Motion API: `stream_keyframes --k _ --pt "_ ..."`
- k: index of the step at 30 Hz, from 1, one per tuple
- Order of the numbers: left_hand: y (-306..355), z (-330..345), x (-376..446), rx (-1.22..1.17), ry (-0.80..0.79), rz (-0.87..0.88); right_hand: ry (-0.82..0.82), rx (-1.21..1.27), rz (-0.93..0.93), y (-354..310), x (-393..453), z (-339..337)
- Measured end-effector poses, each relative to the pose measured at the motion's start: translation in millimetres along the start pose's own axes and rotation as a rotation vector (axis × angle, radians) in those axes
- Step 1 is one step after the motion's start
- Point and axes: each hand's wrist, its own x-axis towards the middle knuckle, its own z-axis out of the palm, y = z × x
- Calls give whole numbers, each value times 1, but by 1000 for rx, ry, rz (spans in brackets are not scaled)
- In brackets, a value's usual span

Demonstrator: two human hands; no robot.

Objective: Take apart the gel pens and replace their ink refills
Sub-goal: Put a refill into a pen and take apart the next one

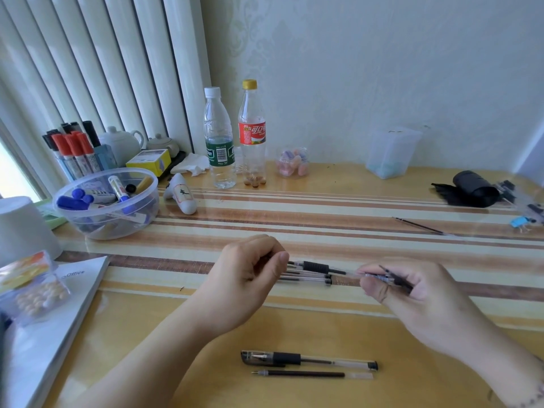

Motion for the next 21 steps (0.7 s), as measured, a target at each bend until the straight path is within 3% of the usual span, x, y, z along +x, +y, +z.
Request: stream_keyframes --k 6,9,14,21 --pt "-7 -21 6 -25 101 -117 112 -119 73 20 5 -43" --pt "-9 -22 8 -34 167 -130 186 -41 133 20 6 -50" --pt "2 0 1 2 74 -7 120 64 163 -6 4 -21" --pt "3 5 0 -17 48 18 105 97 139 -14 2 -11"
